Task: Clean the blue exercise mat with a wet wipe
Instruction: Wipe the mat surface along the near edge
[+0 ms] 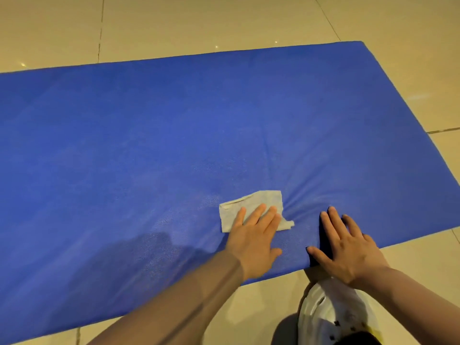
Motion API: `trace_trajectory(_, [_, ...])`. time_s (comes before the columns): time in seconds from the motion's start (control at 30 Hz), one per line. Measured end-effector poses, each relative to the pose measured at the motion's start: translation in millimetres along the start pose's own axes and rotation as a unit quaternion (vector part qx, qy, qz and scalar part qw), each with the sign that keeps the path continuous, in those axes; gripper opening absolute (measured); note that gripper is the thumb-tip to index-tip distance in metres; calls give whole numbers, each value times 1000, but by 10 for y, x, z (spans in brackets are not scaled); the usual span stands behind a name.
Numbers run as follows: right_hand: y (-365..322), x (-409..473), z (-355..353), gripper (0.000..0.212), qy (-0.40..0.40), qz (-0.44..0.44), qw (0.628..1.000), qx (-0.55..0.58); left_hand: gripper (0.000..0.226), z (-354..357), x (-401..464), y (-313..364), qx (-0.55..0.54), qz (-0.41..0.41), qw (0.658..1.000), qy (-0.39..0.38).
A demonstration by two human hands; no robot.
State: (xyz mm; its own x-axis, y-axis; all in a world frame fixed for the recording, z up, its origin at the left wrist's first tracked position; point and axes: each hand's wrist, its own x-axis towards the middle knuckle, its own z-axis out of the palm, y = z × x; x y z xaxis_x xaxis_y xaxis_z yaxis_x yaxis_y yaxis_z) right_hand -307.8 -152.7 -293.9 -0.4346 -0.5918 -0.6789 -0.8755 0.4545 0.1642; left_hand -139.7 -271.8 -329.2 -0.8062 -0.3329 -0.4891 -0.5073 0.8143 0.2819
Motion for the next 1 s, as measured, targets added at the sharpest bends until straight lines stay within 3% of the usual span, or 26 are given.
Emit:
trace_trajectory(0.1, [27,11,9,88,8,-16,1000,10,66,89,-197,-65,12,9,1000,-21])
trace_trajectory(0.27, [54,21,72,80,30,-33,999,-9,50,-4,-319,-196,-43,-11,998,33])
trace_trajectory(0.33, [53,11,100,80,34,-31,999,-4,46,9,-402,-99,-97,60,991,75])
trace_trajectory(0.4, [55,14,106,81,36,-29,999,-3,42,130,-479,21,-135,146,978,65])
trace_trajectory(0.47, [67,16,98,86,41,-31,999,-5,57,392,-495,26,-72,161,983,57])
trace_trajectory(0.63, [124,32,129,94,37,-40,999,-5,60,641,-385,-36,17,155,984,82])
trace_trajectory(0.73, [167,44,146,96,24,-52,998,1,73,568,-275,-87,62,93,989,93])
trace_trajectory(0.83, [219,40,147,112,28,-67,997,-3,89,446,-195,-119,110,64,990,62])
trace_trajectory(0.9, [243,51,167,111,37,-80,996,-5,94,376,-211,-70,125,37,991,23])
trace_trajectory(1.0, [290,60,199,103,62,-86,994,-14,104,471,-173,-115,100,56,990,87])
